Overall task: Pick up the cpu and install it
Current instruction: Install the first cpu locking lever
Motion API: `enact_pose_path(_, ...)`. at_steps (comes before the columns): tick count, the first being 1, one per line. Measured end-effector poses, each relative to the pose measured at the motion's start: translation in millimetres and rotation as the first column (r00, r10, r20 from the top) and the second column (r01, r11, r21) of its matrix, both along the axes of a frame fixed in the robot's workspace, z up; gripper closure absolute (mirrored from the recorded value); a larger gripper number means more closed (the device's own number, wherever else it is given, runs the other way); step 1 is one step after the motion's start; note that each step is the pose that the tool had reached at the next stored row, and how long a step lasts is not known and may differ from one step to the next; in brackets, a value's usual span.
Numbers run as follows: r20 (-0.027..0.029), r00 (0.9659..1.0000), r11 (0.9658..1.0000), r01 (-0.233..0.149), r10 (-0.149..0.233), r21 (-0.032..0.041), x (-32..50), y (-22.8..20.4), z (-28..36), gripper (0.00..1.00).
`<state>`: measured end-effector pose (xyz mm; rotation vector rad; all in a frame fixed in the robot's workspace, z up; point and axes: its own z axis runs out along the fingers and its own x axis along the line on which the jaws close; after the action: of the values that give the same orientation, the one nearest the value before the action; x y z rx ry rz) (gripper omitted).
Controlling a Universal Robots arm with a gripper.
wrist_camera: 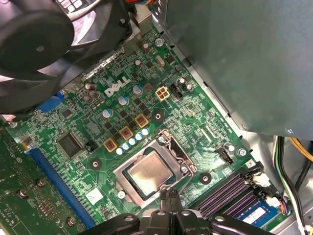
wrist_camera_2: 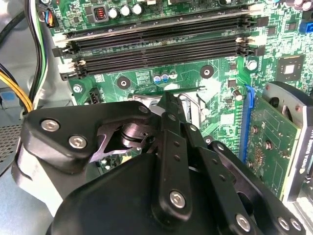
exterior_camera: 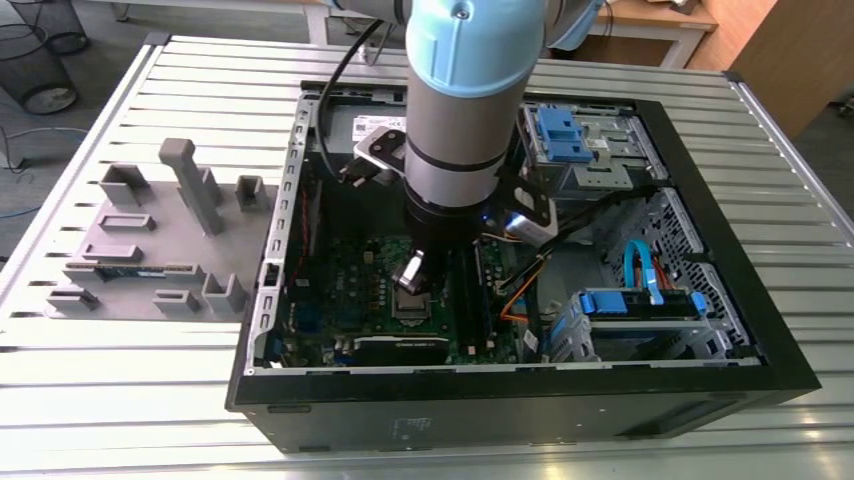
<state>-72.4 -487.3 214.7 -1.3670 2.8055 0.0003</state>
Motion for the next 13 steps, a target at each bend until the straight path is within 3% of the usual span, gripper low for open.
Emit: enact_pose_path(13,0.001,0.9992,0.9992,0.039,-0.039,0.0002,-1.7,0.0,-3.2,0.89)
